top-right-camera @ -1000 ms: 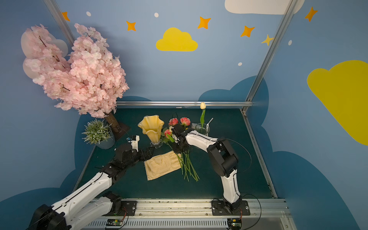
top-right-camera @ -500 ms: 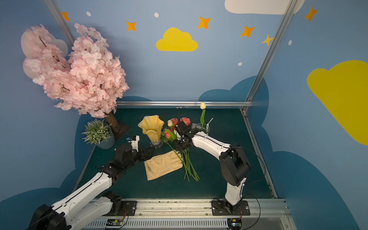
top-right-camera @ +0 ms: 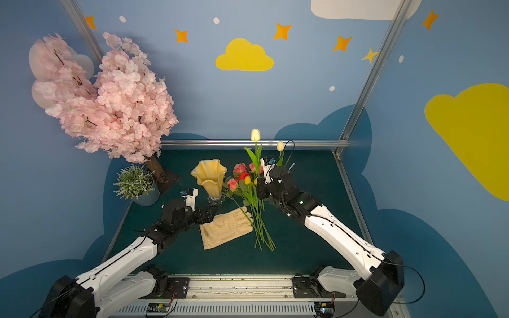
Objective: Arrange the flowers in different vases according to their variety
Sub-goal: Insert the flower into the vase.
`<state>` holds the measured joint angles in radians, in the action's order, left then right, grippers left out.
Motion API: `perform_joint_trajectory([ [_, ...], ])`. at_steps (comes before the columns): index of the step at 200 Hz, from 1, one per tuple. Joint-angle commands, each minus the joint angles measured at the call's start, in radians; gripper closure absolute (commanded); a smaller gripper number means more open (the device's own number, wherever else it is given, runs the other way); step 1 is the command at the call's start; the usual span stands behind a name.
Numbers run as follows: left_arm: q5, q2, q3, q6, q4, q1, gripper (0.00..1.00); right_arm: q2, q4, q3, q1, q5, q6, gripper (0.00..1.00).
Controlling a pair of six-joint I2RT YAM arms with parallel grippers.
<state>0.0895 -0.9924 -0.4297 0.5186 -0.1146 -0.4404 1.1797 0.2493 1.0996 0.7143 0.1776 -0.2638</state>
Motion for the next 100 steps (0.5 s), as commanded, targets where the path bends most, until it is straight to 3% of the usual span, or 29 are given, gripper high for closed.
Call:
perform_joint_trajectory([
  [1, 0.027, -0.029, -0.024, -0.04, -0.028, -0.03, 0.01, -0.077, -0.139, -0.009, -0.049, 0.114, 0.07, 1.0],
  [46, 0.023, -0.109, -0.074, -0.071, -0.018, -0.098, 0.01, -0.083, -0.257, -0.007, -0.182, 0.131, 0.103, 1.0],
  [100, 0.015, -0.171, -0.112, -0.087, 0.01, -0.121, 0.01, 0.036, -0.415, -0.023, -0.284, 0.019, 0.113, 1.0],
])
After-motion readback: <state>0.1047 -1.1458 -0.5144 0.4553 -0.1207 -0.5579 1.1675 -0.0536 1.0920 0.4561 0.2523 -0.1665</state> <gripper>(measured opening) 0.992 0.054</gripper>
